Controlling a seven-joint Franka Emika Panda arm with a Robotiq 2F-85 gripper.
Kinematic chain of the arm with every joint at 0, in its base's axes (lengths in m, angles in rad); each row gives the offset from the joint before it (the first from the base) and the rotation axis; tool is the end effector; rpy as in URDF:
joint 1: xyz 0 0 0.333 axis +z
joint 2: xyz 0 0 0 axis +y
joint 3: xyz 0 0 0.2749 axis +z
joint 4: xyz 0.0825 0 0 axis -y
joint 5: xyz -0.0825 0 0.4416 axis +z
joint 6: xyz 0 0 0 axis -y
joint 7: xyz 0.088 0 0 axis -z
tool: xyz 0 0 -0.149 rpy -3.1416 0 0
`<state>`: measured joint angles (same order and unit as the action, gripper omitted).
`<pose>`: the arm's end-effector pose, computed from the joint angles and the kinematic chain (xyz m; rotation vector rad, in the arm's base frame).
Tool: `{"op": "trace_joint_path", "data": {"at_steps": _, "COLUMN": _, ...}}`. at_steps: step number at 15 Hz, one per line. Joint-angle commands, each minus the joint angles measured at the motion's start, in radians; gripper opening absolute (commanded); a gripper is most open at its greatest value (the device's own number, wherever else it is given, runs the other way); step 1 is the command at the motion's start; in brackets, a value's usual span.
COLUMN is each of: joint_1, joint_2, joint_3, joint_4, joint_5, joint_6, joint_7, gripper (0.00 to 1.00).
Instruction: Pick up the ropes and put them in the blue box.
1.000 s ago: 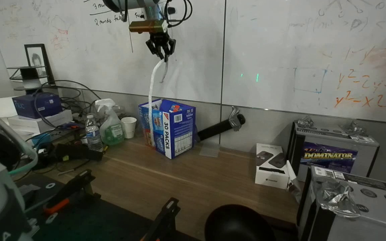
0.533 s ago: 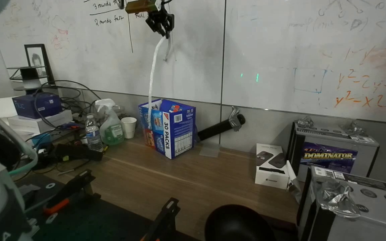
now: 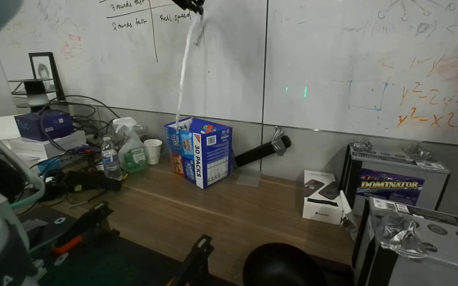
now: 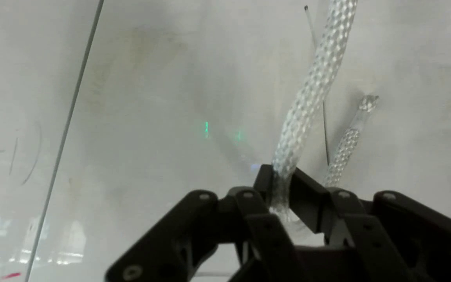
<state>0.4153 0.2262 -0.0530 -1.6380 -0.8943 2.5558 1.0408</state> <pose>0.7051 0.2626 0.4786 2.6574 -0.1084 1.3812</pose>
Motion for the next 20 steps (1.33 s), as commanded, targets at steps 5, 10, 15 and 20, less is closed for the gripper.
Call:
{"op": "trace_joint_path", "data": {"at_steps": 5, "joint_1": 0.010, "joint_2": -0.014, "joint_3": -0.017, "joint_4": -0.042, "joint_5": -0.148, "joint_6": -0.014, "joint_7": 0.117, "gripper": 0.05}}
{"op": "trace_joint_path", "data": {"at_steps": 10, "joint_1": -0.103, "joint_2": 0.025, "joint_3": 0.096, "joint_4": -0.079, "joint_5": -0.080, "joint_6": -0.050, "joint_7": 0.060, "gripper": 0.05}}
{"op": "trace_joint_path", "data": {"at_steps": 15, "joint_1": -0.118, "joint_2": 0.022, "joint_3": 0.130, "joint_4": -0.090, "joint_5": -0.055, "joint_6": -0.081, "joint_7": 0.049, "gripper": 0.05}}
{"op": "trace_joint_path", "data": {"at_steps": 20, "joint_1": -0.120, "joint_2": 0.002, "joint_3": 0.190, "joint_4": -0.095, "joint_5": 0.147, "joint_6": -0.265, "joint_7": -0.100, "gripper": 0.05}}
